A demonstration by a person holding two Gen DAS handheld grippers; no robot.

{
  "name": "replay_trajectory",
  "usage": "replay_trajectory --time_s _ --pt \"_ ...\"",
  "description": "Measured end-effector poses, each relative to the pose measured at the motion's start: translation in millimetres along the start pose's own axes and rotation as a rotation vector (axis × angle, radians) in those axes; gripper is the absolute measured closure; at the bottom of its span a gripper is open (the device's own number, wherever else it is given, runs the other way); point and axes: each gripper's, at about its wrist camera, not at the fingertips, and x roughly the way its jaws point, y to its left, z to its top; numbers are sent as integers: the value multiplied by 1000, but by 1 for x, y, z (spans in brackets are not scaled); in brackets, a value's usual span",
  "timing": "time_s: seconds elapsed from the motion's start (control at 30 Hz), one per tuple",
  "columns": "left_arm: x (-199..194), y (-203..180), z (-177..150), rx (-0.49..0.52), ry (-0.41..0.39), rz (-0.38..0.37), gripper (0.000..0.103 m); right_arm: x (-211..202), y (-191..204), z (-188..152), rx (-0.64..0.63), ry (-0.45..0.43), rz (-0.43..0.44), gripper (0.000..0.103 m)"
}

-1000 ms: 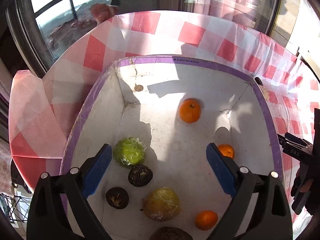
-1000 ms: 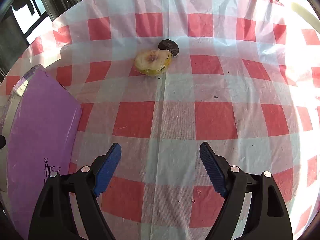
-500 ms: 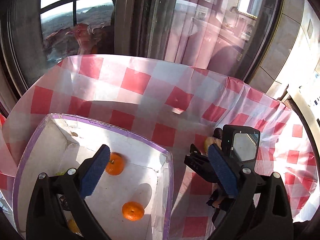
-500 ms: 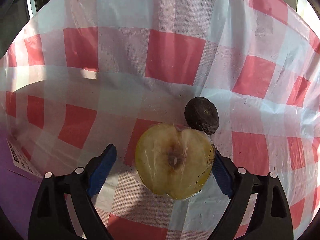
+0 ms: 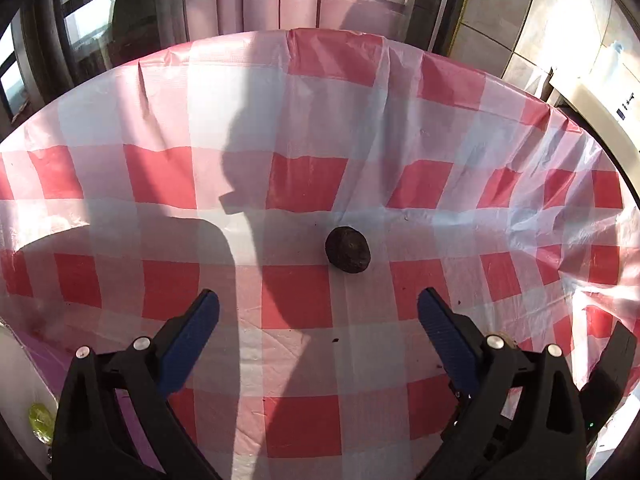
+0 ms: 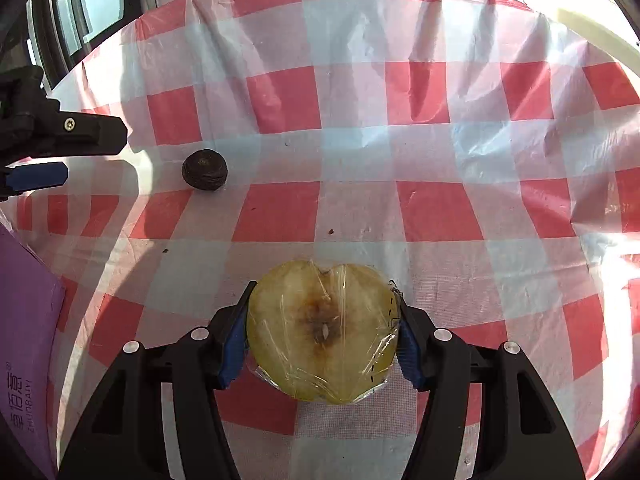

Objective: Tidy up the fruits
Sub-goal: 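Grasp the wrapped pear half with the right tool while the left tool grasps the last dark fruit, then carry the pear half and dark fruit with both tools over the white box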

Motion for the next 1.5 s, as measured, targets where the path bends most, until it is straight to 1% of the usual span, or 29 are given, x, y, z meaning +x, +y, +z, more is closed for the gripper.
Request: replay_trajectory --time_s 0.07,0.13,0.2,0.23,0.3,0.33,0.37,0.4,0.47,0.5,0.63,0.7,0.77,0.93,1.03,1.3,1.43,1.5 --pt "34 -11 3 25 39 20 4 -7 -18 -7 20 -3 -6 43" --pt "56 -17 8 37 46 41 4 -13 -30 -12 31 -9 -3 43" --pt "74 -21 14 54 48 62 4 -14 -33 -15 38 -14 10 43" --pt "81 -22 16 69 47 73 4 -12 -32 -9 33 -10 5 43" --pt "95 -25 19 109 52 87 8 -15 -33 -12 24 -6 -6 43" --pt "97 -25 19 115 29 63 15 -15 -34 -13 24 -5 -5 43" --pt "97 -24 19 115 14 36 23 -9 -29 -7 25 -5 -2 43" --pt "97 -26 18 125 2 32 27 -3 -25 -2 25 -4 1 42" --pt "93 -33 13 163 -17 17 57 -5 -25 -2 25 -3 1 42" --pt "91 -37 10 172 -18 13 64 -5 -25 -3 23 -2 -1 42" --pt "81 -38 -9 101 -10 -5 64 -6 -24 -1 21 -1 -3 42" --pt "73 -37 -22 56 -1 -34 64 -6 -24 -1 20 -1 -5 42" --pt "64 -38 -37 33 13 -52 64 -6 -24 -1 18 0 -8 42" --pt "44 -46 -75 63 41 -78 65 -4 -22 0 10 2 -16 42" --pt "27 -51 -92 48 50 -86 64 -4 -22 0 8 2 -17 42" --pt "-6 -41 -112 74 43 -99 64 -2 -21 2 1 0 -27 43" --pt "-31 -24 -130 87 47 -126 64 -2 -20 1 11 -2 -50 43" --pt "-42 -22 -138 101 49 -145 64 -5 -20 -3 28 1 -61 43"
